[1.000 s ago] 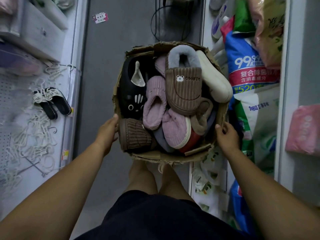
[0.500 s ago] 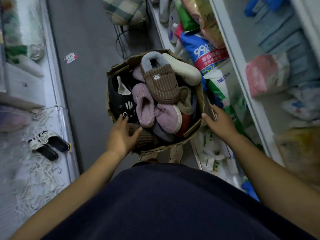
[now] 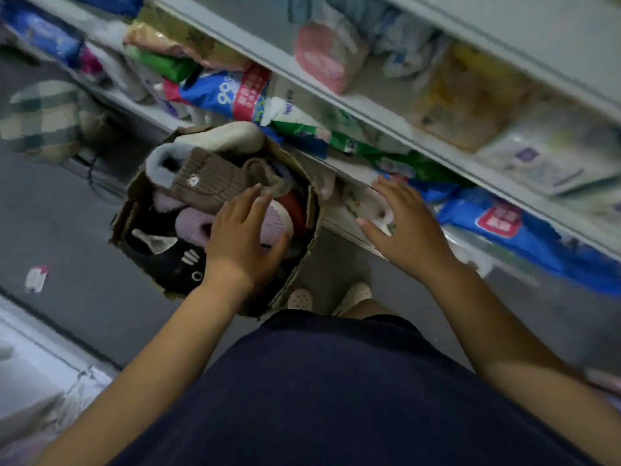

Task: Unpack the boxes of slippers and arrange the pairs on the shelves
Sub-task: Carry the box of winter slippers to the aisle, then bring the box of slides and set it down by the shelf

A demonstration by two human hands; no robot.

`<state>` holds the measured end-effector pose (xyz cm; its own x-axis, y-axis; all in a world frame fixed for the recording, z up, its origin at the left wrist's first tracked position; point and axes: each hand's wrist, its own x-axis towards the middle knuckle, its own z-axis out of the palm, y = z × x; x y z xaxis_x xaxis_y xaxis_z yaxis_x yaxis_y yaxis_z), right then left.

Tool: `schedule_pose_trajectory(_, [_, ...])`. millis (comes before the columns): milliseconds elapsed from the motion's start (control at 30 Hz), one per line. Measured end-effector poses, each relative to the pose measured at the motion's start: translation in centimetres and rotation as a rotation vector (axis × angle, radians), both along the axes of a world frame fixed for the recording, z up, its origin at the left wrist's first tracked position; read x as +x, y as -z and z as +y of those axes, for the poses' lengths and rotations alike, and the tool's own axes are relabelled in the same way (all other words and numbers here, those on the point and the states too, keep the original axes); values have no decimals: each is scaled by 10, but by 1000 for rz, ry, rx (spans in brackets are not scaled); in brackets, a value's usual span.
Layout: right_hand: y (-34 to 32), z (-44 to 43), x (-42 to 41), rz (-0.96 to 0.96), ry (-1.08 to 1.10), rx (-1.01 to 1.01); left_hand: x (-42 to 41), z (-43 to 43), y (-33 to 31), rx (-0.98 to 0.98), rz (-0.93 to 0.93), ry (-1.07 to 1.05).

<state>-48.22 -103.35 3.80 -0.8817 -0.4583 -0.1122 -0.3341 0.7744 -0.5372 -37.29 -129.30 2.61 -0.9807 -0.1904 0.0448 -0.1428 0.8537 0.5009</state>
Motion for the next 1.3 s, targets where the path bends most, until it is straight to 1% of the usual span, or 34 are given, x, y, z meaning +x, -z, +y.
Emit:
schedule_pose_trajectory(233, [-8, 117, 94, 9, 420, -22, -45, 102, -29, -72, 56, 497])
schedule_pose_trajectory(433, [-3, 222, 189, -34, 759, -9, -38, 224, -36, -93, 66, 817])
schedule_pose_trajectory(533, [-6, 282, 240, -6, 853, 2, -15, 298, -37, -66, 84, 897])
schedule_pose_trajectory(667, [-19, 373, 317, 16, 1011, 57, 42, 409, -45, 99, -6, 856])
schedule_pose_trajectory(700, [-20, 395, 335, 42, 1058, 61, 56, 434, -45, 121, -1, 866])
schedule_pose_trajectory(767, [-20, 435, 371, 85, 1153, 70, 80, 480, -41, 142, 26, 947])
schedule_pose_trajectory(900, [-16, 497, 440, 89, 1305, 82, 116, 567, -31, 101, 70, 1170])
schedule_pose_trajectory(1067, [-8, 549, 501, 53, 1470, 62, 147, 655, -32, 88, 96, 1330])
schedule_pose_trajectory(1300, [6, 622, 562, 8, 1796, 14, 162, 798, -30, 55, 70, 1523])
